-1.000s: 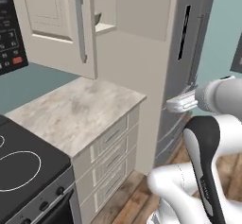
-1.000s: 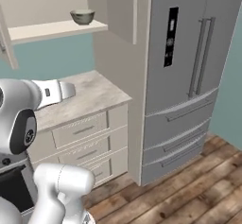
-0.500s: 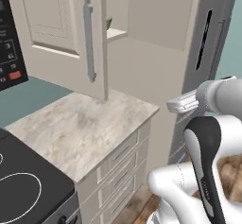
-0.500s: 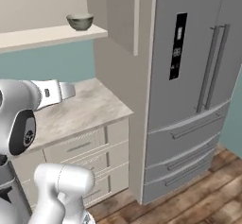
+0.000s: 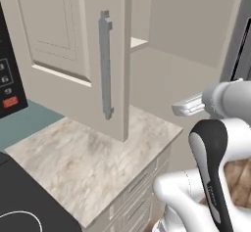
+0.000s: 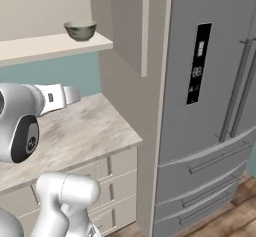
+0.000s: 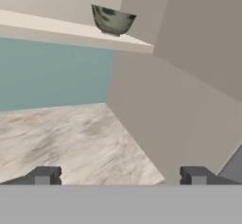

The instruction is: Take the smaller bowl and place it next to the appetizer plate on the dining counter , and place the larger bowl next to the plate with cooked food.

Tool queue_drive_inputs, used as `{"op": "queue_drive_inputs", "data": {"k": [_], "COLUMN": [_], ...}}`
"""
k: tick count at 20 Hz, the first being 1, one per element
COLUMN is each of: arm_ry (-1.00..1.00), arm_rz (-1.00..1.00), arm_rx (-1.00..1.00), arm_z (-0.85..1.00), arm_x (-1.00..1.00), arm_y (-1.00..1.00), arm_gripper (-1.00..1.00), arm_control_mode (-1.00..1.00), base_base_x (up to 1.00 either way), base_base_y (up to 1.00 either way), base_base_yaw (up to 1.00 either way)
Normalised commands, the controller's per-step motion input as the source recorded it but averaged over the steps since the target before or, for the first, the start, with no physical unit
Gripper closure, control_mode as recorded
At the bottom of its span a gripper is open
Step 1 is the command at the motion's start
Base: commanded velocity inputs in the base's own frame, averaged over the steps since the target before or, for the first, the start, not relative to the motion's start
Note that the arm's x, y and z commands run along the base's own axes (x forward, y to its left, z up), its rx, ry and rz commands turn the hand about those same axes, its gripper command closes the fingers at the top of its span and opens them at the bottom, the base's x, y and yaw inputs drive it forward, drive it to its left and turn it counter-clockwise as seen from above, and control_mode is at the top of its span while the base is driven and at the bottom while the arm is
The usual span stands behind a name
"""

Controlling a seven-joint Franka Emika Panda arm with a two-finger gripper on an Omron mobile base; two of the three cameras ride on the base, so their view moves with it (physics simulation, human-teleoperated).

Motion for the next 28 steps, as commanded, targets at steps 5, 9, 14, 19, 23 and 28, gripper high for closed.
{"op": "queue_drive_inputs", "data": {"k": [5, 9, 14, 19, 23, 28], "arm_ry": [0.0, 0.0, 0.0, 0.0, 0.0, 0.0], "arm_rz": [0.0, 0.0, 0.0, 0.0, 0.0, 0.0], "arm_rx": [0.0, 0.0, 0.0, 0.0, 0.0, 0.0], "arm_z": [0.0, 0.0, 0.0, 0.0, 0.0, 0.0], "arm_x": [0.0, 0.0, 0.0, 0.0, 0.0, 0.0], "arm_y": [0.0, 0.0, 0.0, 0.0, 0.0, 0.0], "arm_gripper": [-1.0, -1.0, -1.0, -1.0, -1.0, -1.0], "arm_control_mode": [1.0, 1.0, 1.0, 1.0, 1.0, 1.0], "base_base_x": [0.71, 0.94, 1.0, 0.98, 0.9, 0.83], "base_base_y": [0.09, 0.0, 0.0, 0.0, 0.0, 0.0], "base_base_yaw": [0.08, 0.17, 0.26, 0.33, 0.3, 0.24]}}
